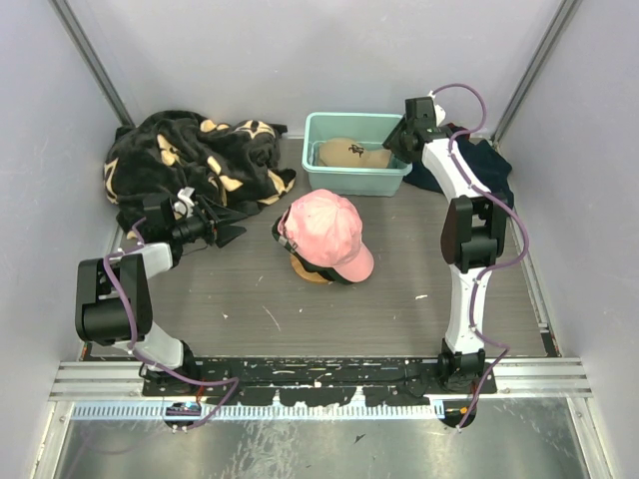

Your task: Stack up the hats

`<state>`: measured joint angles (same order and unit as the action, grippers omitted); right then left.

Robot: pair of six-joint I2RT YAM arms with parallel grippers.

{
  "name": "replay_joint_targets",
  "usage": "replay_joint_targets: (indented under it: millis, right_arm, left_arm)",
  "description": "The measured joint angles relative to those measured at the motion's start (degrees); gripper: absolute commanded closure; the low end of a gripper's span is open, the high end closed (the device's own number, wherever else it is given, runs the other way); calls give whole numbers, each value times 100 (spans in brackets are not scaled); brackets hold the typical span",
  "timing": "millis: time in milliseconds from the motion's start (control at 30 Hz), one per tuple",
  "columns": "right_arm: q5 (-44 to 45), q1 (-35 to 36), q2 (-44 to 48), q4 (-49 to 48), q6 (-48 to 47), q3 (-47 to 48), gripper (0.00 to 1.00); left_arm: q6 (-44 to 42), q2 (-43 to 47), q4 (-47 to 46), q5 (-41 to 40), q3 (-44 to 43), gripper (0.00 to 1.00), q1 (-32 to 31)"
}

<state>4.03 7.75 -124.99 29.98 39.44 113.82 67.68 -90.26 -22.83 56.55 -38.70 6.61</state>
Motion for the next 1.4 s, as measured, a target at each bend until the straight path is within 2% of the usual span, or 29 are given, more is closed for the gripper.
replay_joint_targets:
  millis: [367, 467, 767, 933, 1233, 1400]
  right_arm:
    - [-144, 0, -33, 2, 28, 9, 53]
    - [-181, 0, -81, 2, 39, 15, 56]
    - [-372, 20, -205, -129, 184, 57, 99]
    - [-481, 109, -160, -461, 210, 39, 99]
    - [-612, 59, 699, -1421, 249, -1169, 99]
    - [-918, -26, 1445, -2118, 608, -1718, 99]
  left_arm:
    - [0, -33, 2, 2, 0, 42, 0]
    - [-2, -33, 2, 7, -2, 42, 0]
    - [-15, -35, 20, 15, -44, 42, 0]
    - [-17, -50, 33, 15, -90, 42, 0]
    - [-11, -229, -9, 20, -160, 43, 0]
    - [31, -256, -87, 50, -201, 42, 0]
